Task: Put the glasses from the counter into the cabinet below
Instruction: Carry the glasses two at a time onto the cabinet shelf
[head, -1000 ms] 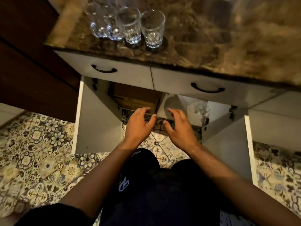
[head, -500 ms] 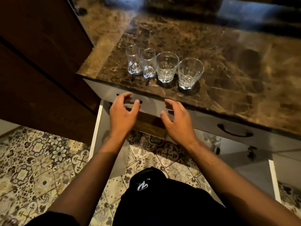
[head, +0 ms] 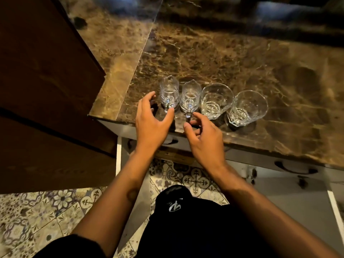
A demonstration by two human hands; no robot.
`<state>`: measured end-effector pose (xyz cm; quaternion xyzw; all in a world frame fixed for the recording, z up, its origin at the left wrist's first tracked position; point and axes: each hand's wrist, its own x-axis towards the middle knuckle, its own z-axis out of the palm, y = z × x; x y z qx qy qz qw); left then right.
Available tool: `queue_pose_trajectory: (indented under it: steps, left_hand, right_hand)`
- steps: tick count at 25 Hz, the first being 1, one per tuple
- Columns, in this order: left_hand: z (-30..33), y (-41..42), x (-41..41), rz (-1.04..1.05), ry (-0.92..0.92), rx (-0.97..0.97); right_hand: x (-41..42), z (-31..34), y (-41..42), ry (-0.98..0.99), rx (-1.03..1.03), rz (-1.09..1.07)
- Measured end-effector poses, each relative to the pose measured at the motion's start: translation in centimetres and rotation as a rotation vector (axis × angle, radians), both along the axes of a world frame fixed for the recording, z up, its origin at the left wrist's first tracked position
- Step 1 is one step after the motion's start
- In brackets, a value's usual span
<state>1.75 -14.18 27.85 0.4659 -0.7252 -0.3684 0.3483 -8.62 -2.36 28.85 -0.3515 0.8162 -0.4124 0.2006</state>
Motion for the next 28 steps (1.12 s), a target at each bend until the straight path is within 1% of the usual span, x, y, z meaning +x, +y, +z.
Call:
queue_pose_trajectory:
  steps: [5,11,15,21,28]
  left_hand:
    - [-0.2,-1.5,-1.3,-0.065,0.002,0.013]
    - [-0.6,-2.7,-2.1,-0.108,0.015,0.026]
    - [-0.7,-2.9,-2.3,-0.101,0.016,-0.002]
    - [-0.2,-2.4,-2.2,-0.062,-0.001,-0.038]
    - [1.0,1.1,0.3,0.022,0.021,-0.031]
  right_hand:
    - [-0.2,0.1,-1.8,0.022,0.008,-0.068]
    - [0.0,-0.4,-3.2,0.017,-0.028,-0.075]
    - [-0.1,-1.1,-3.3,-0.053,-0.041,-0.068]
    - [-0.1,-0.4,-2.6,-0.190,-0.095,-0.085]
    - [0.6,-0.3,-0.5,-0.323,-0.172,-0.015]
